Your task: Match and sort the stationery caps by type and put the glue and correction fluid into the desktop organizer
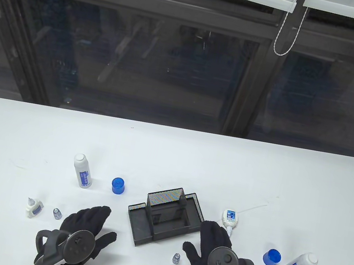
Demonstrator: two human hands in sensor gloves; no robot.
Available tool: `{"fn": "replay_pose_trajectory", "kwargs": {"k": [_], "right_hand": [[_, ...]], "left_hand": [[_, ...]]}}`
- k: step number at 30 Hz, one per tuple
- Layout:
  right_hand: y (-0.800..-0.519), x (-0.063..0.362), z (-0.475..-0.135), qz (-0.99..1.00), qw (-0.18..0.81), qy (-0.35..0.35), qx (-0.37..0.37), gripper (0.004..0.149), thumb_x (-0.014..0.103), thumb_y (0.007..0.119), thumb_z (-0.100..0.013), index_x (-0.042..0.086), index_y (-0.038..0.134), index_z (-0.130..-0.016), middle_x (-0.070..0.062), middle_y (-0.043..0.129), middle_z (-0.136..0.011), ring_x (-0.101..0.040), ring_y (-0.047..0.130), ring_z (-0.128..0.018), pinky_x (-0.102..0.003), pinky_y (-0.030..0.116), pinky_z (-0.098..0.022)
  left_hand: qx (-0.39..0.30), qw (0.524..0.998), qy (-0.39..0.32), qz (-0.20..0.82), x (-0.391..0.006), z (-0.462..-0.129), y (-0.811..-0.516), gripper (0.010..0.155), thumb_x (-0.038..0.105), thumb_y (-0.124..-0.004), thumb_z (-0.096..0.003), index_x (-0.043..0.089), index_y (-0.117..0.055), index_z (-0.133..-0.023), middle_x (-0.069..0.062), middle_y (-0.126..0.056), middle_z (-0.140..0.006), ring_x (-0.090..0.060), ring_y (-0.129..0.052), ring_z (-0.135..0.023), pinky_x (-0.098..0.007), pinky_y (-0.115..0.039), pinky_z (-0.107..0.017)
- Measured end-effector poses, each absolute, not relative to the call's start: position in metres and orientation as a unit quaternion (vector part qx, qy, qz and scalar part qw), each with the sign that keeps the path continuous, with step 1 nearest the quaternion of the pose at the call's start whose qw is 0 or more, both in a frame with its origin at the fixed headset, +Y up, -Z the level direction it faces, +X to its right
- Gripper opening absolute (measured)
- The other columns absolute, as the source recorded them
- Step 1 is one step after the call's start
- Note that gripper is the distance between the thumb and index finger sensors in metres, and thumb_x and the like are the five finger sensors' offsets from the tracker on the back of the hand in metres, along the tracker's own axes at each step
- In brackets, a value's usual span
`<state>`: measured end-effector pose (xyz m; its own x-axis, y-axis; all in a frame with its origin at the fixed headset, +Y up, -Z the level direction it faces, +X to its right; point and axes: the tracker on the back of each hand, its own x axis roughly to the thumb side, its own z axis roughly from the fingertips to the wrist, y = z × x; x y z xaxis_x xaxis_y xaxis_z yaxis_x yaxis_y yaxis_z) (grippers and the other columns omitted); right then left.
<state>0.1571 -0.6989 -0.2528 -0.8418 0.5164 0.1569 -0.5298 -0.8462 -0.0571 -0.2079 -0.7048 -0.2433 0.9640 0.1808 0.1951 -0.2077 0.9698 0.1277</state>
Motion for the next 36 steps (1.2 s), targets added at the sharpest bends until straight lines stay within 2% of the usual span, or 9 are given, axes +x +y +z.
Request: {"fn": "replay_pose_trajectory", "kwargs": {"k": [6, 8, 12, 14, 18, 26, 28, 33, 36], "right_hand": [[-0.664, 0.208, -0.249, 0.921, 0.363, -0.136, -0.032, 0.081, 0.052, 0.068, -0.053, 0.012, 0.035, -0.114, -0.022, 0.033, -0.118, -0.048, 0.036, -0.107, -0.063, 0.036, -0.076], [-0.655, 0.227, -0.250, 0.920, 0.365, -0.127, -0.062, 0.085, 0.053, 0.068, -0.054, 0.011, 0.027, -0.115, -0.023, 0.024, -0.118, -0.049, 0.028, -0.106, -0.063, 0.031, -0.077], [-0.634, 0.277, -0.242, 0.914, 0.330, -0.189, -0.141, 0.085, 0.051, 0.072, -0.053, 0.010, 0.030, -0.115, -0.023, 0.026, -0.118, -0.050, 0.029, -0.106, -0.064, 0.032, -0.076], [-0.633, 0.301, -0.240, 0.916, 0.300, -0.187, -0.189, 0.084, 0.050, 0.073, -0.053, 0.010, 0.032, -0.115, -0.024, 0.026, -0.118, -0.051, 0.029, -0.106, -0.064, 0.032, -0.076], [-0.654, 0.343, -0.245, 0.927, 0.243, -0.096, -0.269, 0.083, 0.049, 0.073, -0.054, 0.012, 0.031, -0.115, -0.026, 0.024, -0.117, -0.053, 0.031, -0.105, -0.065, 0.034, -0.075], [-0.681, 0.353, -0.253, 0.936, 0.212, -0.052, -0.276, 0.068, 0.037, 0.076, -0.054, 0.016, 0.048, -0.113, -0.024, 0.053, -0.113, -0.048, 0.065, -0.097, -0.061, 0.056, -0.070], [-0.686, 0.353, -0.255, 0.937, 0.207, -0.051, -0.277, 0.069, 0.036, 0.076, -0.054, 0.018, 0.045, -0.113, -0.022, 0.053, -0.112, -0.045, 0.067, -0.096, -0.058, 0.058, -0.070], [-0.681, 0.349, -0.257, 0.946, 0.159, -0.078, -0.270, 0.063, 0.027, 0.082, -0.050, 0.014, 0.059, -0.106, -0.019, 0.070, -0.103, -0.041, 0.082, -0.085, -0.053, 0.069, -0.065], [-0.667, 0.351, -0.252, 0.935, 0.207, -0.107, -0.266, 0.060, 0.028, 0.082, -0.049, 0.011, 0.064, -0.105, -0.021, 0.077, -0.099, -0.041, 0.087, -0.080, -0.053, 0.072, -0.062]], "left_hand": [[0.073, 0.987, -0.092, 0.107, -0.209, -0.243, -0.705, 0.073, 0.068, -0.066, -0.0528, 0.027, -0.058, -0.113, -0.005, -0.075, -0.115, -0.033, -0.083, -0.104, -0.058, -0.069, -0.072], [0.071, 0.987, -0.093, 0.107, -0.208, -0.244, -0.706, 0.073, 0.068, -0.065, -0.0528, 0.027, -0.058, -0.113, -0.005, -0.075, -0.115, -0.033, -0.083, -0.104, -0.058, -0.069, -0.072], [0.071, 0.987, -0.093, 0.110, -0.209, -0.243, -0.705, 0.073, 0.068, -0.065, -0.0529, 0.027, -0.058, -0.113, -0.005, -0.075, -0.115, -0.033, -0.083, -0.104, -0.058, -0.069, -0.071], [0.072, 0.987, -0.094, 0.113, -0.209, -0.244, -0.705, 0.073, 0.068, -0.065, -0.0529, 0.027, -0.058, -0.113, -0.005, -0.075, -0.115, -0.033, -0.083, -0.103, -0.058, -0.069, -0.071], [0.073, 0.986, -0.097, 0.116, -0.208, -0.243, -0.706, 0.073, 0.068, -0.065, -0.0528, 0.027, -0.059, -0.113, -0.005, -0.075, -0.114, -0.033, -0.083, -0.103, -0.058, -0.069, -0.071], [0.067, 0.986, -0.097, 0.122, -0.207, -0.243, -0.707, 0.073, 0.068, -0.065, -0.0528, 0.027, -0.058, -0.113, -0.005, -0.075, -0.114, -0.033, -0.083, -0.103, -0.058, -0.069, -0.071], [0.067, 0.985, -0.095, 0.124, -0.207, -0.243, -0.707, 0.073, 0.068, -0.065, -0.0529, 0.027, -0.059, -0.113, -0.005, -0.075, -0.114, -0.033, -0.083, -0.103, -0.058, -0.069, -0.071], [0.066, 0.985, -0.094, 0.127, -0.207, -0.243, -0.707, 0.073, 0.068, -0.065, -0.0529, 0.027, -0.058, -0.113, -0.005, -0.075, -0.114, -0.033, -0.083, -0.103, -0.058, -0.069, -0.071], [0.065, 0.985, -0.094, 0.129, -0.207, -0.243, -0.707, 0.074, 0.068, -0.065, -0.0528, 0.027, -0.058, -0.113, -0.005, -0.075, -0.114, -0.033, -0.083, -0.103, -0.058, -0.069, -0.071]]}}
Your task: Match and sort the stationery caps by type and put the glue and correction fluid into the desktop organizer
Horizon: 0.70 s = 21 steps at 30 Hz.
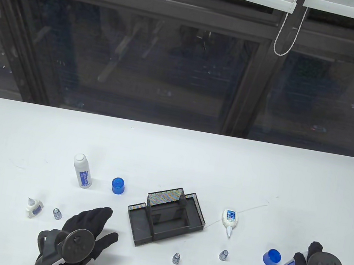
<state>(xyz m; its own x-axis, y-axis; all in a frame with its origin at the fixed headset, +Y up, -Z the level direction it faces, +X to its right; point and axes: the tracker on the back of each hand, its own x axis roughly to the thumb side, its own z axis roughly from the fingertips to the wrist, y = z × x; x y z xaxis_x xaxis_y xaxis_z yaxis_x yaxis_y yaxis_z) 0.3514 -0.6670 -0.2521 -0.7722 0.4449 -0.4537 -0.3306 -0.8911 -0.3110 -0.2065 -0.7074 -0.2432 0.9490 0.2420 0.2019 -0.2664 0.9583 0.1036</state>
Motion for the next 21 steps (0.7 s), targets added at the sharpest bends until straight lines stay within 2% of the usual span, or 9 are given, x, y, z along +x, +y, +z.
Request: {"fn": "replay_pose_trajectory", "kwargs": {"k": [7, 12, 16, 21], "right_hand": [[-0.613, 0.312, -0.243, 0.946, 0.162, -0.187, -0.210, 0.060, 0.029, 0.081, -0.050, 0.011, 0.064, -0.105, -0.020, 0.076, -0.099, -0.041, 0.086, -0.080, -0.053, 0.071, -0.062], [-0.575, 0.253, -0.238, 0.956, 0.162, -0.221, -0.108, 0.060, 0.029, 0.081, -0.050, 0.012, 0.064, -0.105, -0.019, 0.077, -0.099, -0.040, 0.087, -0.081, -0.052, 0.071, -0.063], [-0.560, 0.193, -0.236, 0.960, 0.198, -0.198, 0.014, 0.060, 0.030, 0.081, -0.050, 0.012, 0.064, -0.105, -0.018, 0.077, -0.100, -0.039, 0.087, -0.081, -0.052, 0.072, -0.063], [-0.571, 0.116, -0.238, 0.950, 0.242, -0.126, 0.150, 0.060, 0.030, 0.081, -0.051, 0.012, 0.064, -0.105, -0.019, 0.077, -0.100, -0.039, 0.088, -0.081, -0.052, 0.072, -0.063]], "left_hand": [[0.061, 0.984, -0.106, 0.132, -0.201, -0.243, -0.708, 0.073, 0.068, -0.065, -0.0529, 0.027, -0.058, -0.113, -0.005, -0.075, -0.115, -0.033, -0.083, -0.103, -0.058, -0.069, -0.071], [0.067, 0.980, -0.123, 0.145, -0.194, -0.239, -0.704, 0.074, 0.068, -0.065, -0.0527, 0.027, -0.058, -0.113, -0.005, -0.075, -0.114, -0.033, -0.083, -0.103, -0.057, -0.070, -0.071], [0.067, 0.971, -0.140, 0.181, -0.189, -0.236, -0.701, 0.074, 0.069, -0.065, -0.0527, 0.027, -0.058, -0.113, -0.005, -0.075, -0.114, -0.032, -0.084, -0.103, -0.057, -0.070, -0.071], [0.044, 0.955, -0.164, 0.243, -0.181, -0.232, -0.703, 0.076, 0.070, -0.065, -0.0515, 0.026, -0.058, -0.114, -0.005, -0.075, -0.114, -0.032, -0.084, -0.102, -0.057, -0.070, -0.071]]}}
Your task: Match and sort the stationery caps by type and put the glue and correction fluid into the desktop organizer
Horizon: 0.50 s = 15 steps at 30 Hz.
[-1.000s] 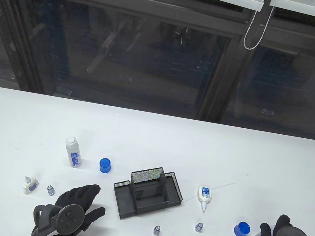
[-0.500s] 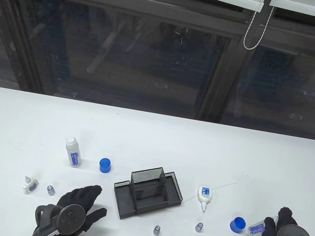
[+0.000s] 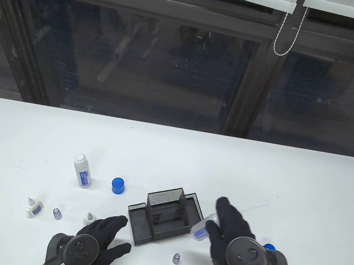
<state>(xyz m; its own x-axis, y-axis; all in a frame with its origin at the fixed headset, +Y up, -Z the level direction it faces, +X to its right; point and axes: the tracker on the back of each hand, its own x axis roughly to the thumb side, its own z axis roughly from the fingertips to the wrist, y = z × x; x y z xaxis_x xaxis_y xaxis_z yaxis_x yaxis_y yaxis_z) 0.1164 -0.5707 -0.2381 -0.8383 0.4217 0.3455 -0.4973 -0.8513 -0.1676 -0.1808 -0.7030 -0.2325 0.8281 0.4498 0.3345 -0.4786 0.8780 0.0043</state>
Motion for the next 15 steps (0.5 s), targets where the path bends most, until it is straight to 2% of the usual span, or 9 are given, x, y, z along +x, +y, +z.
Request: {"fn": "replay_pose_trajectory", "kwargs": {"k": [5, 11, 15], "right_hand": [[-0.598, 0.056, -0.241, 0.941, 0.239, -0.071, 0.227, 0.060, 0.030, 0.081, -0.050, 0.012, 0.064, -0.105, -0.018, 0.078, -0.099, -0.039, 0.088, -0.080, -0.051, 0.073, -0.063], [-0.621, 0.023, -0.239, 0.930, 0.241, -0.037, 0.274, 0.060, 0.030, 0.081, -0.050, 0.012, 0.064, -0.105, -0.018, 0.078, -0.099, -0.038, 0.088, -0.080, -0.051, 0.073, -0.063], [-0.624, 0.017, -0.235, 0.922, 0.256, -0.033, 0.288, 0.060, 0.029, 0.082, -0.050, 0.012, 0.064, -0.105, -0.018, 0.077, -0.100, -0.039, 0.087, -0.081, -0.052, 0.072, -0.063]], "left_hand": [[0.032, 0.945, -0.180, 0.272, -0.177, -0.232, -0.705, 0.080, 0.072, -0.067, -0.0490, 0.026, -0.057, -0.114, -0.005, -0.074, -0.115, -0.032, -0.084, -0.102, -0.057, -0.071, -0.071], [0.012, 0.936, -0.191, 0.295, -0.169, -0.232, -0.710, 0.084, 0.073, -0.071, -0.0461, 0.026, -0.057, -0.114, -0.005, -0.075, -0.114, -0.031, -0.085, -0.102, -0.056, -0.071, -0.070], [0.006, 0.925, -0.198, 0.324, -0.164, -0.234, -0.713, 0.075, 0.066, -0.075, -0.0479, 0.027, -0.061, -0.110, -0.002, -0.079, -0.110, -0.028, -0.089, -0.098, -0.054, -0.074, -0.069]]}}
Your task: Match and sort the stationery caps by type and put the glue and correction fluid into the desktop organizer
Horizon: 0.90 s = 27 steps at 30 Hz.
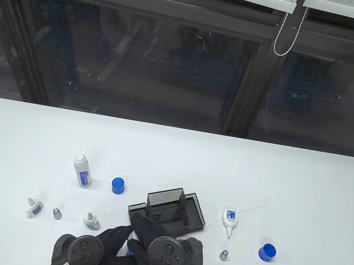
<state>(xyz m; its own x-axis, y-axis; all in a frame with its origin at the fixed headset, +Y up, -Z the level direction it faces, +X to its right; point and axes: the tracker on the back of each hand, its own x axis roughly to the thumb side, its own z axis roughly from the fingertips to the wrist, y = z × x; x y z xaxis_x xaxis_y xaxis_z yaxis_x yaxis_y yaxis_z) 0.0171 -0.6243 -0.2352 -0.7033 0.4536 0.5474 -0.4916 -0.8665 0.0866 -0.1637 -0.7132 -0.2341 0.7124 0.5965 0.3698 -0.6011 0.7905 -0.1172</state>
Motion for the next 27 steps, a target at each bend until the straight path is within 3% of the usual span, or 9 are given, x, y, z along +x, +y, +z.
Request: {"fn": "replay_pose_trajectory", "kwargs": {"k": [4, 6, 8, 11, 13, 16, 19, 23, 27], "right_hand": [[-0.622, 0.021, -0.235, 0.923, 0.244, -0.043, 0.293, 0.061, 0.031, 0.082, -0.050, 0.014, 0.063, -0.106, -0.016, 0.077, -0.100, -0.037, 0.088, -0.082, -0.051, 0.072, -0.064], [-0.617, 0.033, -0.240, 0.927, 0.241, -0.017, 0.287, 0.062, 0.039, 0.075, -0.052, 0.015, 0.062, -0.107, -0.015, 0.077, -0.102, -0.037, 0.086, -0.084, -0.051, 0.071, -0.065], [-0.609, 0.056, -0.246, 0.930, 0.268, -0.031, 0.249, 0.065, 0.046, 0.072, -0.052, 0.016, 0.059, -0.109, -0.017, 0.072, -0.106, -0.039, 0.081, -0.088, -0.054, 0.067, -0.067], [-0.601, 0.105, -0.260, 0.944, 0.275, -0.113, 0.145, 0.063, 0.044, 0.072, -0.053, 0.016, 0.061, -0.108, -0.017, 0.072, -0.106, -0.040, 0.081, -0.088, -0.056, 0.065, -0.067], [-0.603, 0.138, -0.270, 0.961, 0.245, -0.106, 0.070, 0.063, 0.043, 0.073, -0.053, 0.015, 0.060, -0.109, -0.018, 0.070, -0.107, -0.041, 0.079, -0.090, -0.058, 0.062, -0.069], [-0.623, 0.193, -0.283, 0.972, 0.214, -0.093, -0.026, 0.063, 0.042, 0.073, -0.054, 0.015, 0.059, -0.109, -0.018, 0.069, -0.107, -0.041, 0.078, -0.090, -0.058, 0.062, -0.069], [-0.663, 0.248, -0.297, 0.974, 0.172, -0.023, -0.144, 0.065, 0.041, 0.072, -0.054, 0.014, 0.054, -0.111, -0.021, 0.060, -0.111, -0.044, 0.070, -0.095, -0.060, 0.057, -0.071], [-0.718, 0.289, -0.303, 0.961, 0.109, 0.051, -0.250, 0.070, 0.044, 0.071, -0.054, 0.014, 0.046, -0.113, -0.023, 0.048, -0.115, -0.047, 0.060, -0.100, -0.062, 0.049, -0.073], [-0.752, 0.300, -0.300, 0.956, 0.081, 0.088, -0.267, 0.078, 0.049, 0.070, -0.053, 0.015, 0.037, -0.115, -0.024, 0.040, -0.117, -0.049, 0.053, -0.103, -0.064, 0.046, -0.074]], "left_hand": [[0.008, 0.914, -0.191, 0.358, -0.161, -0.235, -0.713, 0.071, 0.060, -0.079, -0.0476, 0.026, -0.063, -0.108, -0.003, -0.082, -0.107, -0.028, -0.092, -0.094, -0.051, -0.076, -0.067], [0.018, 0.915, -0.191, 0.354, -0.160, -0.236, -0.713, 0.071, 0.059, -0.080, -0.0478, 0.025, -0.063, -0.108, -0.004, -0.082, -0.106, -0.029, -0.092, -0.094, -0.051, -0.076, -0.067], [0.024, 0.915, -0.184, 0.358, -0.163, -0.236, -0.713, 0.071, 0.059, -0.079, -0.0486, 0.023, -0.063, -0.108, -0.005, -0.082, -0.106, -0.029, -0.093, -0.093, -0.051, -0.077, -0.066], [0.020, 0.909, -0.172, 0.379, -0.169, -0.237, -0.715, 0.071, 0.059, -0.079, -0.0486, 0.023, -0.062, -0.108, -0.006, -0.082, -0.106, -0.029, -0.093, -0.093, -0.051, -0.077, -0.067], [0.021, 0.909, -0.168, 0.380, -0.170, -0.237, -0.715, 0.071, 0.059, -0.080, -0.0487, 0.023, -0.062, -0.108, -0.006, -0.081, -0.106, -0.029, -0.093, -0.093, -0.051, -0.077, -0.067], [0.024, 0.910, -0.166, 0.379, -0.170, -0.237, -0.715, 0.071, 0.059, -0.080, -0.0485, 0.022, -0.062, -0.107, -0.006, -0.082, -0.105, -0.030, -0.093, -0.093, -0.051, -0.077, -0.066], [0.029, 0.912, -0.167, 0.374, -0.169, -0.238, -0.715, 0.071, 0.059, -0.080, -0.0484, 0.022, -0.063, -0.107, -0.006, -0.082, -0.105, -0.029, -0.094, -0.092, -0.050, -0.078, -0.066], [0.028, 0.913, -0.166, 0.371, -0.168, -0.239, -0.716, 0.071, 0.059, -0.080, -0.0485, 0.022, -0.063, -0.107, -0.006, -0.082, -0.105, -0.030, -0.095, -0.091, -0.050, -0.078, -0.066], [0.024, 0.916, -0.164, 0.364, -0.168, -0.239, -0.717, 0.071, 0.059, -0.081, -0.0482, 0.022, -0.063, -0.107, -0.006, -0.082, -0.105, -0.030, -0.095, -0.091, -0.050, -0.078, -0.066]]}}
